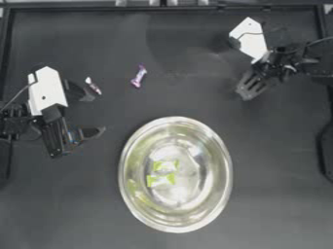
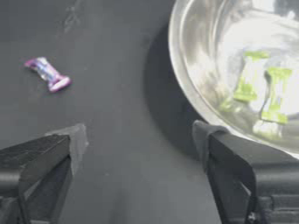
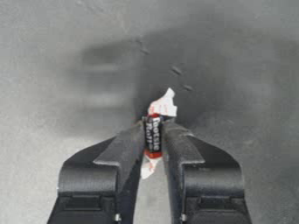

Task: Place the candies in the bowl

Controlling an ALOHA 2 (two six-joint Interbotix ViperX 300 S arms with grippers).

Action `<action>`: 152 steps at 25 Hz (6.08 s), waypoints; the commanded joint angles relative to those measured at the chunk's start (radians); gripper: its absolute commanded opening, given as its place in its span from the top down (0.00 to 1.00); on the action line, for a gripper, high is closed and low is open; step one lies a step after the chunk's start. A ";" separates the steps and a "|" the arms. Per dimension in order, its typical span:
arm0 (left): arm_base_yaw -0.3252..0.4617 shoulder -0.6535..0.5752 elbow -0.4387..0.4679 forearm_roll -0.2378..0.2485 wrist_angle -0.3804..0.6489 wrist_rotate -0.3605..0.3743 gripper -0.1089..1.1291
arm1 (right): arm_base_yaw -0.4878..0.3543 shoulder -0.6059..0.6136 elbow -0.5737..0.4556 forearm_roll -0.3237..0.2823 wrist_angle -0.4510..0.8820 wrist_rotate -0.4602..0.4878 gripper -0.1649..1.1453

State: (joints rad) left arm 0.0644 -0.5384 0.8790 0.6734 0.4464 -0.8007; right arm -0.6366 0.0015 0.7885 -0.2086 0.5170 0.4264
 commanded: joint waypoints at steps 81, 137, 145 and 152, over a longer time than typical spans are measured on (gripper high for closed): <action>0.273 0.006 0.048 -0.207 0.038 0.183 0.09 | 0.627 -0.327 -0.265 0.023 -0.025 0.109 0.11; 0.364 0.549 -0.285 -0.265 0.318 -0.563 0.11 | 0.400 -0.635 0.081 -0.149 -0.107 0.199 0.11; 0.365 0.568 -0.298 -0.267 0.319 -0.578 0.11 | 0.400 -0.640 0.104 -0.155 -0.126 0.198 0.11; 0.382 0.588 -0.308 -0.273 0.321 -0.578 0.11 | 0.400 -0.660 0.124 -0.150 -0.143 0.201 0.11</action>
State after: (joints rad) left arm 0.4403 0.0583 0.5952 0.4019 0.7670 -1.3790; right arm -0.2362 -0.6458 0.9204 -0.3590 0.3820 0.6259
